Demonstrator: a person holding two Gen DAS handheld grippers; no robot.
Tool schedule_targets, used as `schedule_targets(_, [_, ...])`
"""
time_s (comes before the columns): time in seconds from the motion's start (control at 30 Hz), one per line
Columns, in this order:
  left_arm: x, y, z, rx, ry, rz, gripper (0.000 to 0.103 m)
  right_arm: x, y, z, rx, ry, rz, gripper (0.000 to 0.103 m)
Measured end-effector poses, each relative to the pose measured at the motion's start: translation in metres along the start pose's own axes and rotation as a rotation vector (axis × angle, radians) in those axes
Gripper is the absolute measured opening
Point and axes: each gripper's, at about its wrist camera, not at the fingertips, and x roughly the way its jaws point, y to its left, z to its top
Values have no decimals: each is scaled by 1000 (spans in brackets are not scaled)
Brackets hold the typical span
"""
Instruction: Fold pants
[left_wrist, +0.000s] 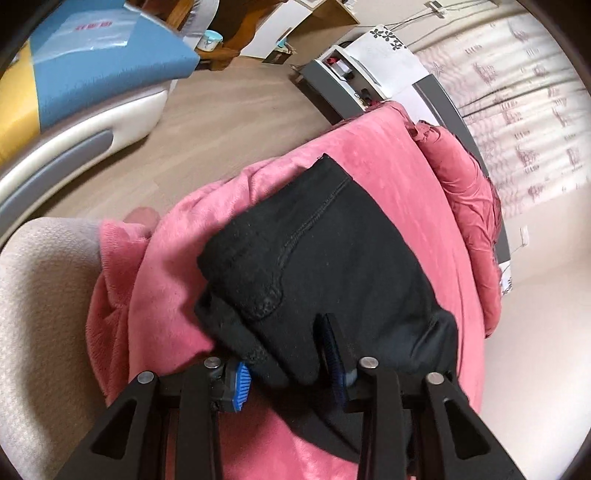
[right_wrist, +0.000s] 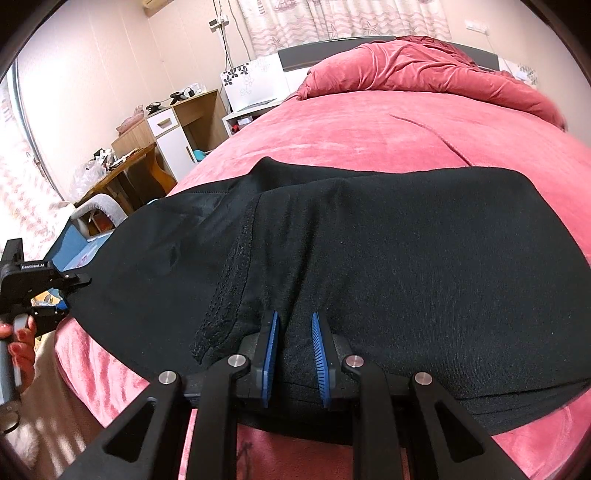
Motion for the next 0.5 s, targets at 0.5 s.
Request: schedule_targets(0.5, [-58,-121,-12,389,-121,-279,16,1,-5,2,24,1,23,19])
